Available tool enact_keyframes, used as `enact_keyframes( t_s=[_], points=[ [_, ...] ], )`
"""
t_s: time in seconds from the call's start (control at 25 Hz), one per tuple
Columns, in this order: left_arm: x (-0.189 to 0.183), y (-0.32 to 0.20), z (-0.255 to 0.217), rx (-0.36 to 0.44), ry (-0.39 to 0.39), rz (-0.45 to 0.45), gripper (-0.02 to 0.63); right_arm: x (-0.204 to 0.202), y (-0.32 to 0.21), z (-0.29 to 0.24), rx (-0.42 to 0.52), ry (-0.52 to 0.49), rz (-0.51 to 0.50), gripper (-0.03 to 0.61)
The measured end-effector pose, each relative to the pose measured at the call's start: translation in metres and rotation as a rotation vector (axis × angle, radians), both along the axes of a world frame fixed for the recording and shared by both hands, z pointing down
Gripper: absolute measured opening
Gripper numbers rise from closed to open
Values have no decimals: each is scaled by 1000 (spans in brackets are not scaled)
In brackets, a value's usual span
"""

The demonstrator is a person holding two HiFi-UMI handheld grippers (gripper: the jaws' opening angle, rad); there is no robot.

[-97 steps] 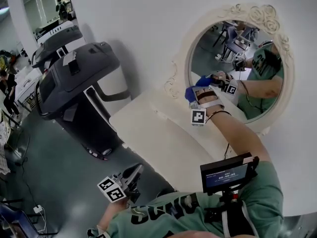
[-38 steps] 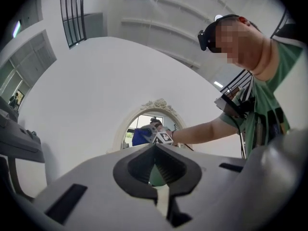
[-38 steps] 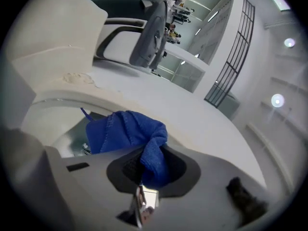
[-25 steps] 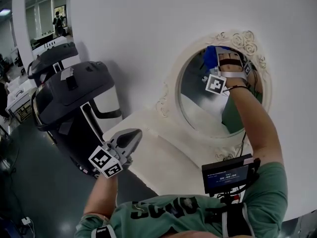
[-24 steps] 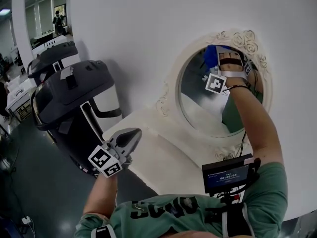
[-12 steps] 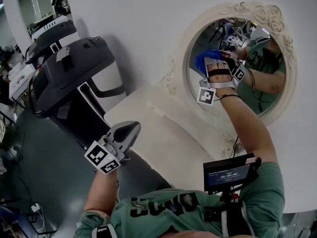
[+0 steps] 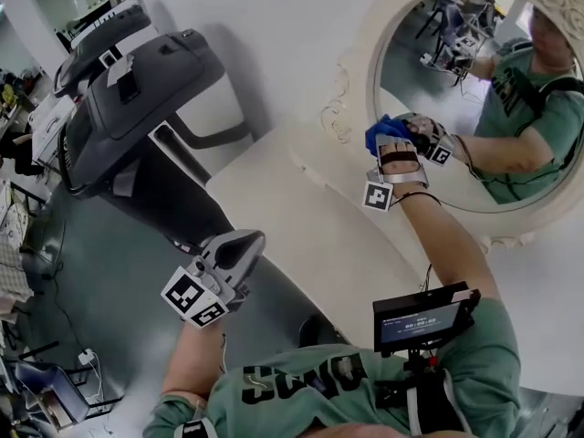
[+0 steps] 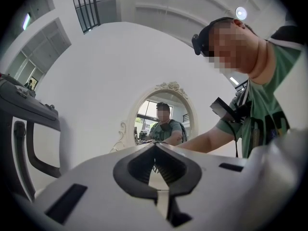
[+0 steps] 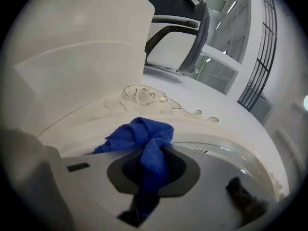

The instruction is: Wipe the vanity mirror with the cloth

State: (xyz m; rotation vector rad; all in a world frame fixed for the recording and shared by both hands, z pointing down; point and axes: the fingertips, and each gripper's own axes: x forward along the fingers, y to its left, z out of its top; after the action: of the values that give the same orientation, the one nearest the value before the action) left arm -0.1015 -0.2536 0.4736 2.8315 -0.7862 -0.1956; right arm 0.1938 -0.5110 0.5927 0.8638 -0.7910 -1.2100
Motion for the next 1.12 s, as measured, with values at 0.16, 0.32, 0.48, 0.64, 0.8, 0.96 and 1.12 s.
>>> enact_keyframes(
  t_s=[0.16,0.32,0.48,0.64,0.8,0.96,1.12],
  points=[
    [2,4,-2,-2,27,-5,11,-5,0,7,-49,4,-11,41],
    [7,10,-18,35,37,20,11,-51,7,9,-164,-325,-227,44],
    [6,11,-45,82,67,29,11,-34,24,-70,-104,-170,-188,46],
    [12,15,-75,137,88,50,11,-4,37,-216,108,22,-116,46],
    [21,18,-102,202,116,77,10,15,56,-363,331,122,-75,46],
    [25,18,-112,231,128,90,11,29,66,-446,450,97,-29,46],
    [26,16,-115,233,147,95,11,46,65,-472,484,144,41,48]
  ],
)
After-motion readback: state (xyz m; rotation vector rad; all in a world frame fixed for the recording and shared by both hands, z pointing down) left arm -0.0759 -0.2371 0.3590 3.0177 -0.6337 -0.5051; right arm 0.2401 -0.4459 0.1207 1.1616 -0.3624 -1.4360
